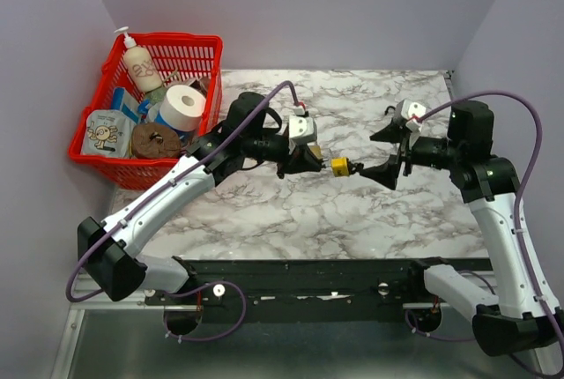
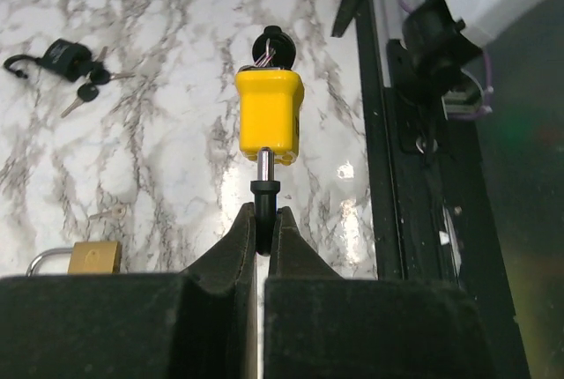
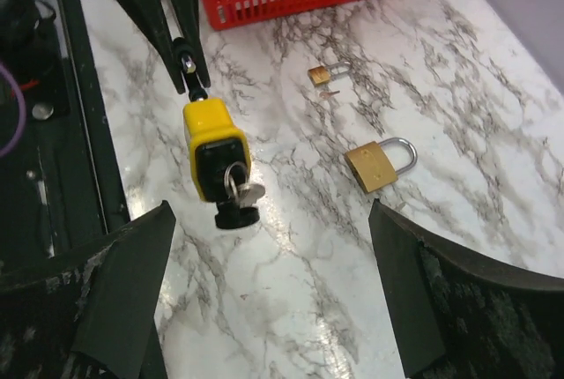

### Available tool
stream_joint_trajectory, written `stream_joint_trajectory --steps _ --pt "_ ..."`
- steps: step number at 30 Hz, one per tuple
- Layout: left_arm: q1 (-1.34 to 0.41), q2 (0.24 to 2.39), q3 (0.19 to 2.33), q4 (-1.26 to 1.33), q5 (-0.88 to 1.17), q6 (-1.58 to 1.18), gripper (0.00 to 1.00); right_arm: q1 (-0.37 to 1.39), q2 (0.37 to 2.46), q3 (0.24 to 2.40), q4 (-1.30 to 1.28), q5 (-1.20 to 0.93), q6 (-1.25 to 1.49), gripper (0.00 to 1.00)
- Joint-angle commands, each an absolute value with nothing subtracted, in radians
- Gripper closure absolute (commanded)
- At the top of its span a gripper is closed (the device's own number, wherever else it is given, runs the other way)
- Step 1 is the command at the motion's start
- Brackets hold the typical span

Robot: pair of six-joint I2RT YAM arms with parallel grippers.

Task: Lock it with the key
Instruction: Pick up the lock from the center of the board.

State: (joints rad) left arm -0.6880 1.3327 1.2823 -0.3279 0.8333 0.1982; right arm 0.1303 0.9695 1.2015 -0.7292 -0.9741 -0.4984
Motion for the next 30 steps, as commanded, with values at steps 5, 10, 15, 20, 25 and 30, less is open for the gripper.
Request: stream_joint_trajectory --steps 5,10,15,20,25,30 --pt "-0.736 1.304 1.327 -0.387 0.868 0.393 1.00 0.305 0.985 1.214 -0.911 -1.019 -0.716 0.00" --pt "-0.759 1.296 1.327 -0.399 0.853 0.423 1.00 0.411 0.988 1.177 -0.832 -0.960 -0.655 0.00" --pt "-0.776 1.285 1.330 -0.417 0.835 0.443 1.00 0.463 1.055 1.209 -0.840 -0.894 -0.672 0.10" --pt "-0.779 1.276 1.325 -0.416 0.825 0.437 1.00 0.476 1.072 1.210 -0.856 -0.847 -0.684 0.33" --pt "-0.779 1.264 1.313 -0.419 0.808 0.452 1.00 0.480 1.069 1.201 -0.850 -0.825 -0.677 0.69" --pt "-0.784 1.250 1.298 -0.419 0.772 0.457 0.73 0.480 1.071 1.215 -0.813 -0.838 -0.608 0.99"
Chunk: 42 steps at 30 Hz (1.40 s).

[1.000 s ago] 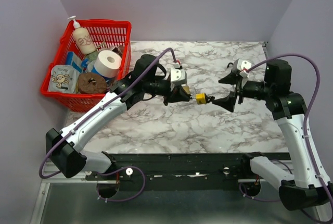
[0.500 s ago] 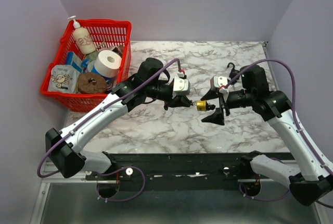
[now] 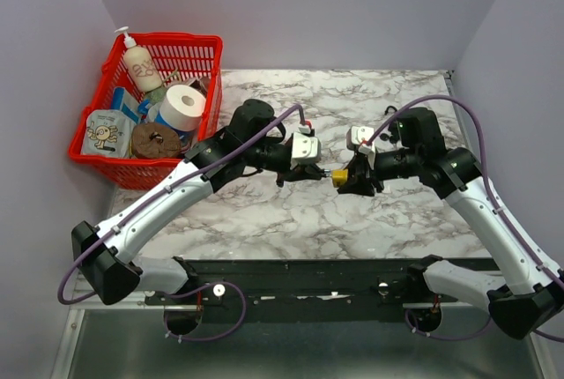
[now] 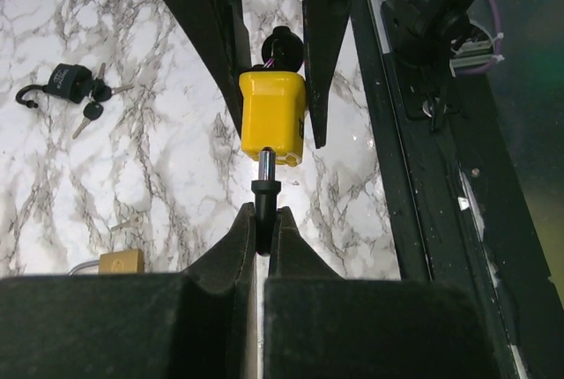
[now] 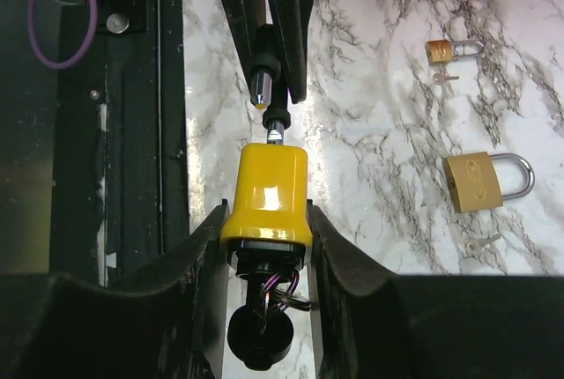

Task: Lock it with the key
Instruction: Pick up the lock from the center of the board.

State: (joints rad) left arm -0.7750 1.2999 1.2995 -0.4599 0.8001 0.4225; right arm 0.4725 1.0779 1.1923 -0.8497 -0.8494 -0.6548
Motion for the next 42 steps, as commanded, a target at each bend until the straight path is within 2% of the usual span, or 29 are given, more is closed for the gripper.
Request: stream_joint_trajectory --steps 1,3,4,8,13,19,23,27,30,36,42 --pt "-0.784 1.241 1.301 -0.429 0.767 0.457 0.56 0.480 1.066 1.213 -0.804 -0.836 -0.606 0.99" --pt "-0.784 1.233 1.336 -0.530 0.781 0.482 0.29 0.480 1.037 1.191 -0.752 -0.819 -0.604 0.99" --pt "-0.782 1.226 1.347 -0.572 0.801 0.518 0.25 0.480 1.025 1.181 -0.733 -0.810 -0.612 0.99" --pt "-0.755 1.194 1.364 -0.731 0.845 0.532 0.18 0.480 0.965 1.157 -0.678 -0.762 -0.696 0.99" --pt "-0.700 1.178 1.356 -0.732 0.913 0.333 0.15 0.486 0.849 1.077 -0.606 -0.746 -1.042 0.99" --pt "-0.652 1.275 1.408 -0.687 1.098 0.005 0.16 0.499 0.697 0.869 -0.474 -0.764 -1.556 0.99" --pt "-0.669 1.347 1.396 -0.608 1.173 -0.187 0.24 0.506 0.640 0.785 -0.407 -0.811 -1.799 0.99" --pt "-0.698 1.370 1.347 -0.513 1.187 -0.265 0.25 0.522 0.640 0.776 -0.390 -0.838 -1.877 0.99" --pt "-0.707 1.379 1.284 -0.386 1.203 -0.394 0.30 0.529 0.646 0.772 -0.396 -0.844 -1.922 0.99" --pt "-0.742 1.391 1.261 -0.345 1.157 -0.402 0.37 0.541 0.652 0.776 -0.376 -0.856 -1.907 0.99" --pt "-0.753 1.400 1.247 -0.312 1.121 -0.405 0.50 0.554 0.658 0.793 -0.379 -0.864 -1.856 0.99"
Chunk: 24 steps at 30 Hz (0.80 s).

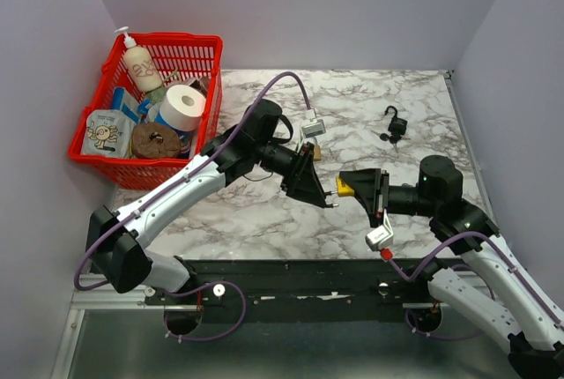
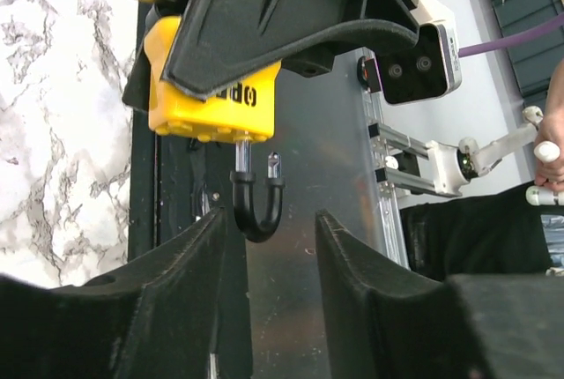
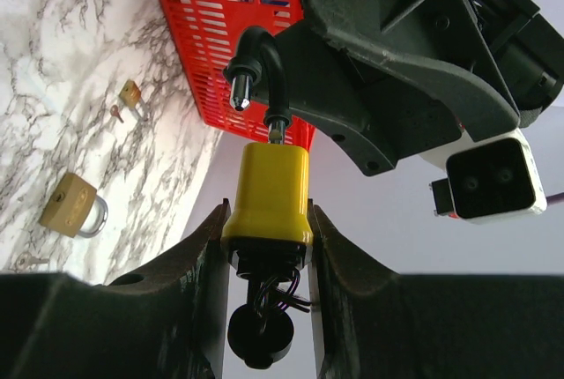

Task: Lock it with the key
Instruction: Pick up the lock from the center of the board, then lock the lock.

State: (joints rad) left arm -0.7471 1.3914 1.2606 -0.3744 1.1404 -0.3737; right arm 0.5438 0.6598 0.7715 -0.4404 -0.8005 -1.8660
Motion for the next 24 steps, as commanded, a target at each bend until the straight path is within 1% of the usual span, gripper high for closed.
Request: stream_joint_trajectory --steps 1,3,4,6,8,10,11,14,18,21,22,24 --pt "-0.755 1.399 1.246 -0.305 1.121 -0.410 0.54 0.557 0.657 0.793 -0.379 -0.865 -1.850 0.99" --pt "-0.758 1.401 1.244 -0.299 1.120 -0.411 0.57 0.560 0.657 0.793 -0.377 -0.859 -1.844 0.99" --pt "-0.759 1.401 1.244 -0.296 1.121 -0.413 0.60 0.560 0.655 0.790 -0.377 -0.858 -1.842 0.99" --pt "-0.762 1.402 1.243 -0.295 1.123 -0.413 0.63 0.561 0.655 0.790 -0.368 -0.854 -1.827 0.99" --pt "-0.765 1.402 1.239 -0.295 1.124 -0.413 0.62 0.563 0.657 0.796 -0.364 -0.851 -1.810 0.99" --pt "-0.767 1.401 1.232 -0.299 1.126 -0.413 0.57 0.564 0.657 0.799 -0.361 -0.851 -1.804 0.99" --pt "-0.769 1.401 1.230 -0.301 1.123 -0.408 0.56 0.565 0.654 0.796 -0.359 -0.848 -1.804 0.99" --pt "-0.770 1.404 1.223 -0.308 1.124 -0.405 0.56 0.566 0.652 0.799 -0.347 -0.850 -1.789 0.99" --pt "-0.773 1.405 1.224 -0.317 1.126 -0.391 0.59 0.566 0.664 0.824 -0.347 -0.847 -1.726 0.99" --pt "-0.773 1.391 1.232 -0.319 1.101 -0.361 0.65 0.568 0.673 0.848 -0.385 -0.859 -1.675 0.99" --pt "-0.773 1.387 1.239 -0.318 1.077 -0.339 0.71 0.568 0.675 0.868 -0.414 -0.867 -1.645 0.99" --pt "-0.773 1.362 1.243 -0.299 1.037 -0.319 0.77 0.568 0.681 0.891 -0.455 -0.893 -1.611 0.99"
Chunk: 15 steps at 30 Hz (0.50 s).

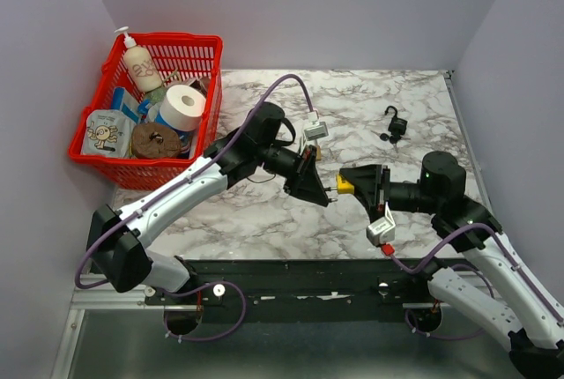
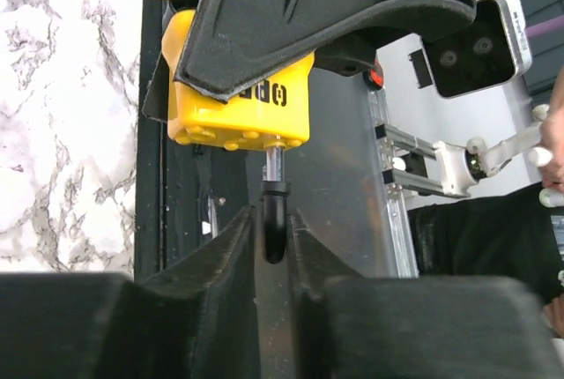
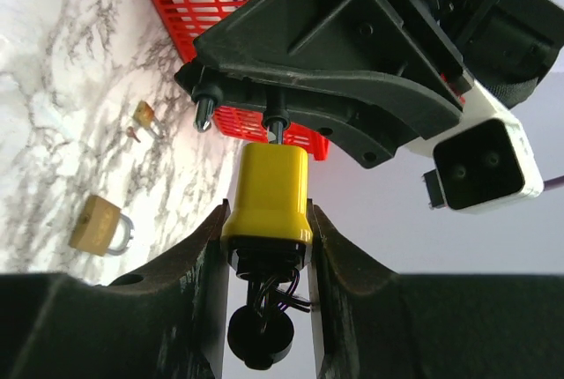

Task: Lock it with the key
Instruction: Lock the lock.

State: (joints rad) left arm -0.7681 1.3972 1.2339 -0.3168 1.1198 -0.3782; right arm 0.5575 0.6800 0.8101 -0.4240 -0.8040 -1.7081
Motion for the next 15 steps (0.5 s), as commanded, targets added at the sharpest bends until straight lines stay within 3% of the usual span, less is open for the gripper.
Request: stream_joint_trajectory --steps 1,7,15 --pt "-0.773 1.350 1.238 -0.287 1.010 -0.313 0.83 0.568 0.684 0.917 -0.492 -0.903 -1.556 0.99" --pt "-0.773 1.237 1.197 -0.215 0.790 -0.177 1.00 0.569 0.750 1.038 -0.707 -0.957 -1.374 0.99" --pt "-0.773 1.160 1.184 -0.190 0.643 0.034 1.00 0.569 0.870 1.181 -0.752 -1.015 -0.895 0.99"
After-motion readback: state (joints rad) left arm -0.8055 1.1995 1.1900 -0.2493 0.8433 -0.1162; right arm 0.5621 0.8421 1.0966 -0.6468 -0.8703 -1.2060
